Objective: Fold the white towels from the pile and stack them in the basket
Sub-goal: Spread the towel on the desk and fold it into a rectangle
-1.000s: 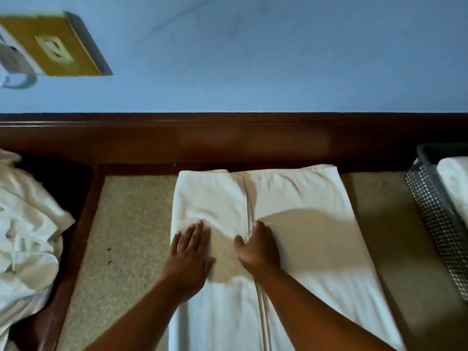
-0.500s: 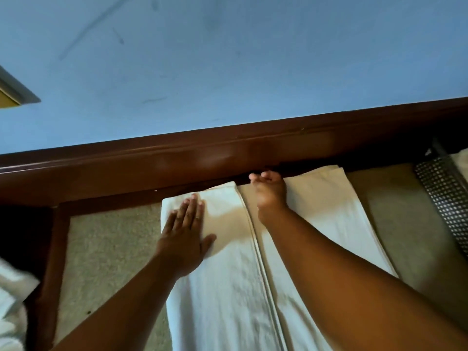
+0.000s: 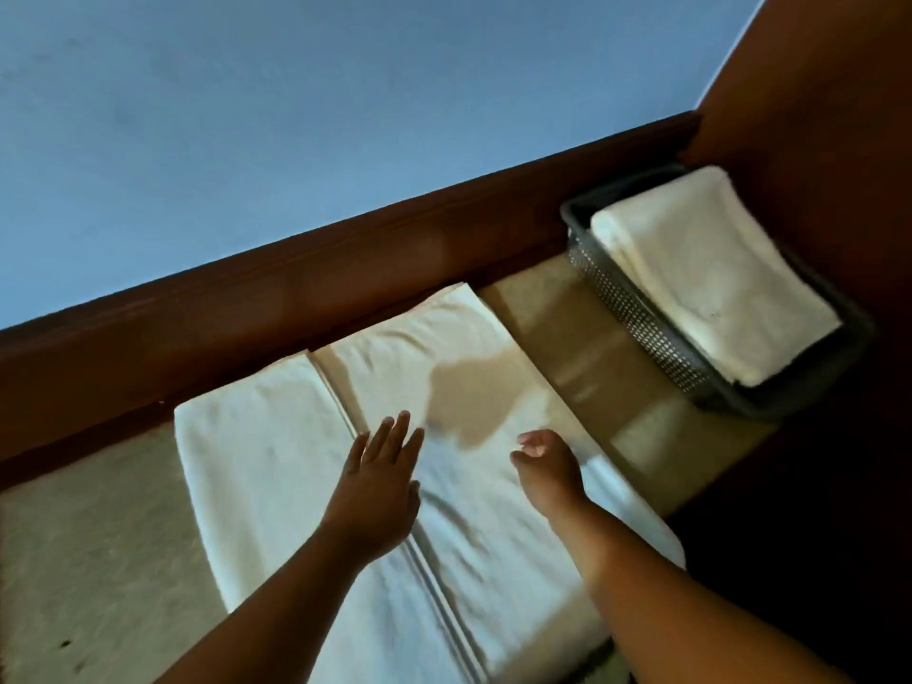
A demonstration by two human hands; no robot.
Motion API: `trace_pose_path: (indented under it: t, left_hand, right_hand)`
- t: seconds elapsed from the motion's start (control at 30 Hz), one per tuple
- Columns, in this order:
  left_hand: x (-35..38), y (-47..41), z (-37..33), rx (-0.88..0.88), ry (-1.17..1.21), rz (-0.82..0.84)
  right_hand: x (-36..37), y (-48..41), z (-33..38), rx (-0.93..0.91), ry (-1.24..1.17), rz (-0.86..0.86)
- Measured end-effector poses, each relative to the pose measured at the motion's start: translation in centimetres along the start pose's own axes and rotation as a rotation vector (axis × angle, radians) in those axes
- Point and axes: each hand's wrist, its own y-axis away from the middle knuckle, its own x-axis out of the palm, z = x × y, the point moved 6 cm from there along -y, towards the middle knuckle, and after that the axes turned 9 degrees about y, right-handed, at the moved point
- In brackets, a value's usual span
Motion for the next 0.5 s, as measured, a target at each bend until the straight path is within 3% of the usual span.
trace_pose_path:
  t: [0.2,0.27,0.37,0.5]
  left_hand:
    - [3.8,-0.4,-12.5,0.221,-0.067,0.112]
    - [5.1,-0.6,-15.7,0.226,-0.013,0.203]
    - [7.5,-1.7,-21.4,0.301,-0.019,0.381]
    - [8.8,-4.6,-26.3,0.363,-0.111,0.395]
  right_hand:
    - [-9.2,2.8,-14.5,0.126,0.328,-0.226]
    - [-10.9,3.8,-16.6,0.046,0.343,-0.272]
    - [-11.6,4.8,-19.4,-0.045,0.279,-0.2]
    - [-11.2,4.6,-21.4,-0.032,0.176,-0.13]
